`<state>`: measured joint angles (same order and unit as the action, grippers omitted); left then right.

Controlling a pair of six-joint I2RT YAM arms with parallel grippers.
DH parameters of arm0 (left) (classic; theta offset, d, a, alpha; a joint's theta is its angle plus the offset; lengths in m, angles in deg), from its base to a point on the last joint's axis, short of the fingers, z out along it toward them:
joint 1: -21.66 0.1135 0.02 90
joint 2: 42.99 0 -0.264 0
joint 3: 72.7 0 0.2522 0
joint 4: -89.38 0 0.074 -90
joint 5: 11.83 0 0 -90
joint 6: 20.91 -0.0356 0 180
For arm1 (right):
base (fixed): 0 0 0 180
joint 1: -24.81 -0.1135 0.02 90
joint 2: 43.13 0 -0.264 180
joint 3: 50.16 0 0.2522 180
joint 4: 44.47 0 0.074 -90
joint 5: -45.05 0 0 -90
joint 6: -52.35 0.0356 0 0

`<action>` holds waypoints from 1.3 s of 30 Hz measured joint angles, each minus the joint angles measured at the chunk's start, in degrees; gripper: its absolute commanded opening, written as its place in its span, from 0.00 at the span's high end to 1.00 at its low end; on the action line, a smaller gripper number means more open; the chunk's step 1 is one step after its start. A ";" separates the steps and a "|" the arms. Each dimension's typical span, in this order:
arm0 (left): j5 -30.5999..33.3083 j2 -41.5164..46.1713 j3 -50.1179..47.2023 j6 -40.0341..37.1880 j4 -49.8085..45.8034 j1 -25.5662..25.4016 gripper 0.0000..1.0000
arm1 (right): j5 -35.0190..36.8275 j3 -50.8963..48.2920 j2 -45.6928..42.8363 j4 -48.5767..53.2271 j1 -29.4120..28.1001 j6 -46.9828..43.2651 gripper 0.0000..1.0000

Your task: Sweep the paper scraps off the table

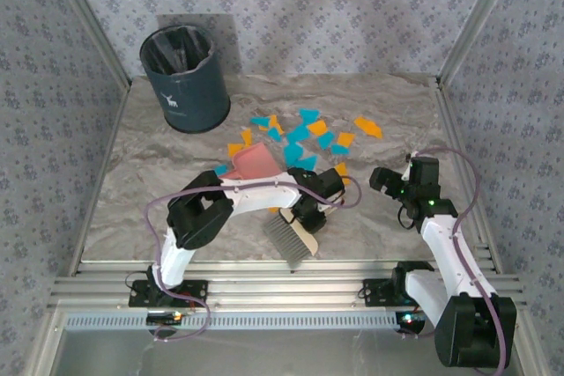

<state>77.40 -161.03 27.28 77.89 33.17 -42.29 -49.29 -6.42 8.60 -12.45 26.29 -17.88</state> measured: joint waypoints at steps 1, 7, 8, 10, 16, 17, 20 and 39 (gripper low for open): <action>0.04 -0.24 0.00 0.00 -0.04 -0.04 0.60 | 0.00 0.00 0.00 0.02 0.00 0.00 0.00; 0.92 -0.90 0.17 0.00 -0.26 -0.33 0.63 | 0.00 -0.07 0.02 0.02 0.04 0.00 0.00; 1.09 -0.96 0.33 0.00 -0.39 -0.35 0.65 | 0.00 -0.07 0.02 0.02 0.04 0.00 0.00; 1.49 -0.98 0.37 -0.02 -0.48 -0.37 0.69 | 0.02 -0.07 0.02 0.02 0.04 0.00 0.00; 1.86 -0.98 0.37 0.02 -0.44 -0.39 0.75 | 0.00 -0.07 0.02 0.02 0.09 0.00 0.00; 1.86 -0.92 0.35 -0.02 -0.42 -0.44 0.75 | 0.00 -0.07 0.02 0.02 0.11 0.00 0.00; 2.01 -0.61 -0.02 0.04 0.04 -0.57 0.79 | -0.07 -0.07 0.00 0.02 0.15 0.07 0.00; 2.99 11.76 -7.96 0.22 11.19 1.20 0.82 | -22.18 2.10 2.80 -3.63 0.55 2.60 0.18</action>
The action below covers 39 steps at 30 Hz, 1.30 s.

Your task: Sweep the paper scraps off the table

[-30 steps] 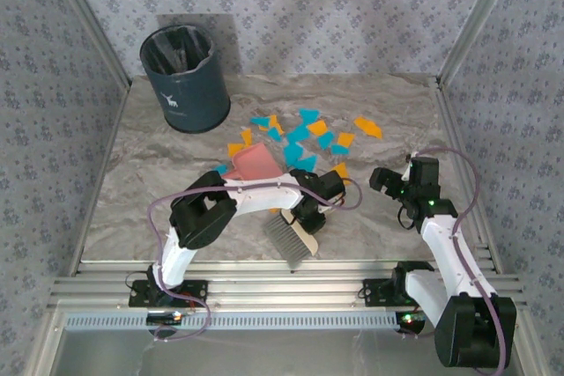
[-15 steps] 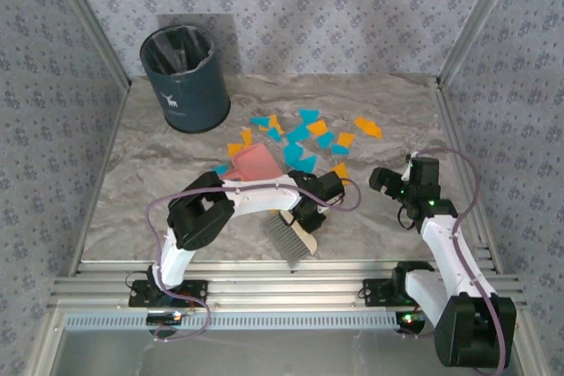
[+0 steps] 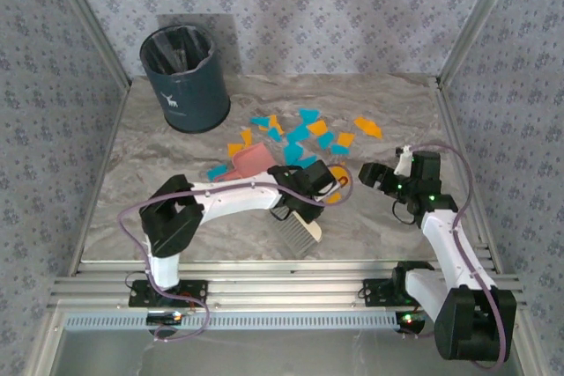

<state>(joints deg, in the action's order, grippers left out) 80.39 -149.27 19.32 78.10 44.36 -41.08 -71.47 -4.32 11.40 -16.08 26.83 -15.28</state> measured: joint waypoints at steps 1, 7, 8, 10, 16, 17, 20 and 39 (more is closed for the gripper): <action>0.04 0.68 -0.50 -0.04 0.87 0.28 0.82 | -1.64 0.13 0.31 -0.74 -0.02 0.35 0.21; 0.42 3.39 -3.96 -1.22 5.16 1.16 0.82 | -10.75 0.39 3.28 -4.90 -0.02 3.37 0.31; 0.39 3.76 -4.48 -1.53 5.64 1.14 0.82 | -12.33 0.39 3.93 -5.64 -0.02 3.76 0.35; 0.37 4.24 -4.85 -1.95 6.19 1.14 0.82 | -14.91 0.44 5.11 -7.02 -0.20 4.66 0.37; 0.37 5.29 -5.64 -2.58 8.90 1.20 0.82 | -19.85 0.44 7.32 -10.32 -2.21 6.36 0.42; 0.35 5.38 -5.70 -2.60 9.22 1.25 0.83 | -20.33 0.44 7.61 -10.95 -2.71 6.62 0.42; 0.35 5.53 -5.70 -2.60 10.34 1.25 0.83 | -21.53 0.46 8.57 -12.37 -4.20 7.08 0.43; 0.37 9.33 -8.37 -2.54 17.38 1.25 0.85 | -24.52 3.26 15.85 -18.43 -13.07 9.84 0.55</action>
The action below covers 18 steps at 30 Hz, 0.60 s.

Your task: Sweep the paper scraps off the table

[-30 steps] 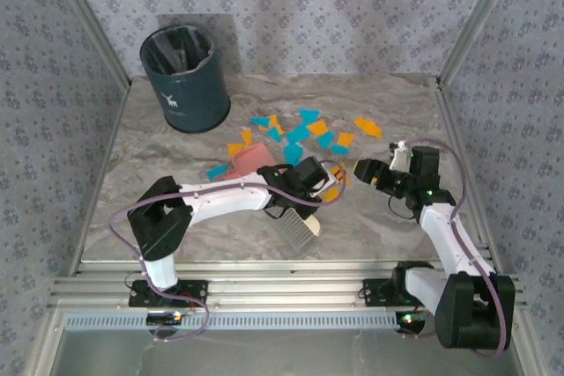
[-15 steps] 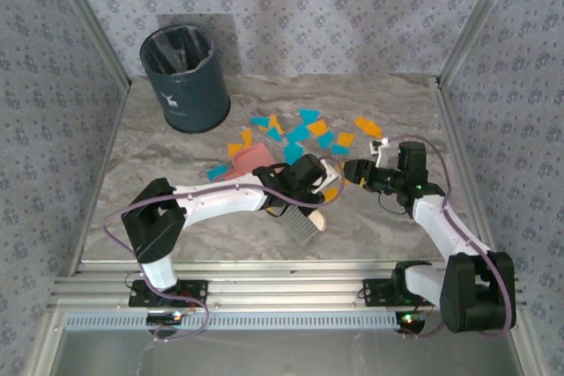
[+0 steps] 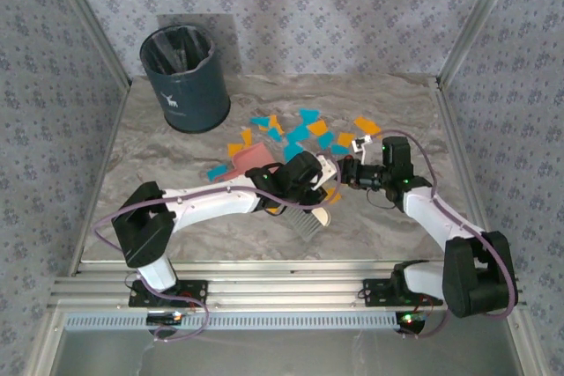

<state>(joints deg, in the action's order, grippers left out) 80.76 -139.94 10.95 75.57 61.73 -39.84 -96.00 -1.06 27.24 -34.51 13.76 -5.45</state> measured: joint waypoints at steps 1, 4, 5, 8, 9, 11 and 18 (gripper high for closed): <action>0.00 0.00 0.00 0.00 0.11 0.00 0.85 | 0.00 0.15 0.22 -0.22 -0.37 0.00 0.56; 0.04 0.00 0.00 0.02 0.44 0.00 0.85 | 0.00 0.61 0.90 -0.74 -1.46 0.17 0.58; 0.07 0.00 0.00 0.04 0.39 0.02 0.84 | 0.00 0.76 1.05 -0.85 -1.77 0.22 0.58; 0.31 0.00 0.00 0.15 0.31 0.11 0.85 | 0.07 1.14 1.38 -1.20 -2.25 0.37 0.58; 0.42 0.00 0.00 0.17 0.26 0.15 0.85 | 0.11 1.31 1.51 -1.22 -2.38 0.39 0.59; 0.48 0.00 0.00 0.20 0.11 0.26 0.85 | 0.24 1.55 1.79 -1.27 -2.69 0.39 0.59; 0.90 0.00 0.00 0.20 -0.31 0.33 0.85 | 1.20 1.60 2.51 -1.68 -3.04 0.39 0.68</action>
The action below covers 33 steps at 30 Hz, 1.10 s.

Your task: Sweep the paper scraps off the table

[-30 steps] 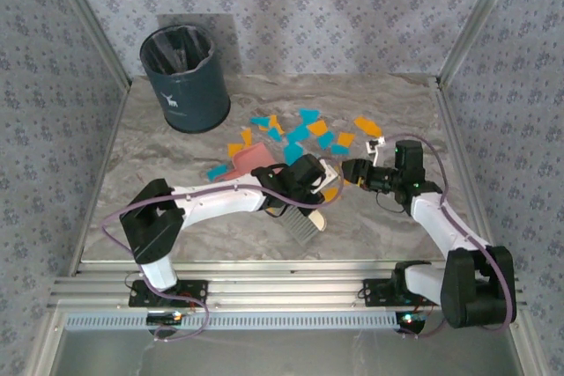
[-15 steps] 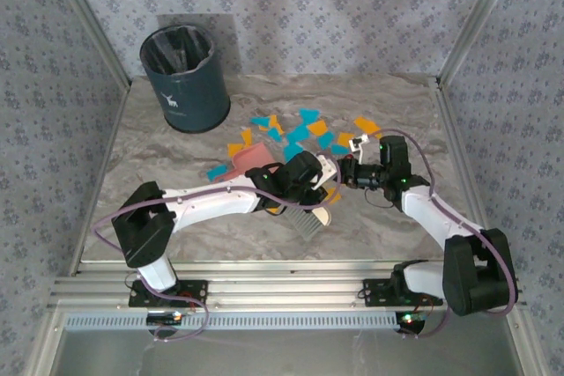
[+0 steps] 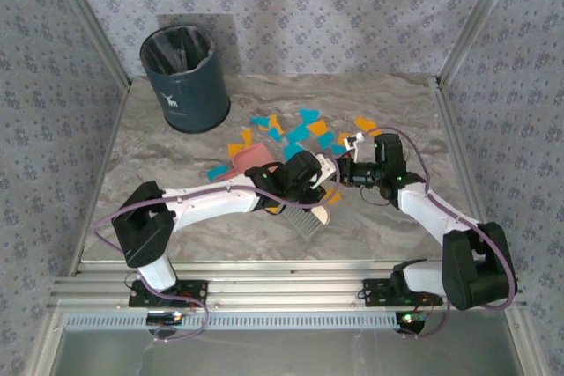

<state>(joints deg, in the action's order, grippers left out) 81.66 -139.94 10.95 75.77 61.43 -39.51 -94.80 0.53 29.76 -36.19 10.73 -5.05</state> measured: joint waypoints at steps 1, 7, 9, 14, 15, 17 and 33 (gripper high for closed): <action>0.02 0.00 0.00 0.00 -0.02 0.00 0.85 | 0.17 0.00 0.07 0.00 -0.02 0.00 0.70; 0.15 0.00 0.00 0.87 0.28 0.02 0.82 | 1.64 0.00 0.04 -0.57 -0.20 0.02 0.82; 0.20 0.00 0.00 0.90 0.35 0.04 0.73 | 1.86 0.02 0.02 -0.68 -0.22 0.02 0.86; -0.04 0.22 -0.13 0.39 0.98 0.00 0.53 | 2.73 0.02 -0.59 -0.17 -0.31 0.02 0.93; -0.20 0.46 -0.35 0.24 1.31 -0.02 0.49 | 3.04 0.02 -0.81 0.04 -0.17 0.00 0.95; -0.24 1.44 -1.25 -0.15 1.60 0.00 0.44 | 3.72 0.02 -1.66 0.50 0.33 0.02 0.98; 3.04 13.75 -7.82 -1.09 -1.53 5.97 0.23 | 5.01 -0.04 -8.83 6.60 11.72 -0.98 1.00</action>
<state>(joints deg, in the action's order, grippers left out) 84.70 -126.19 3.12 74.67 59.90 -33.54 -89.79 0.49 20.93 -29.59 22.44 -6.04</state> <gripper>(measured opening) 0.764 0.264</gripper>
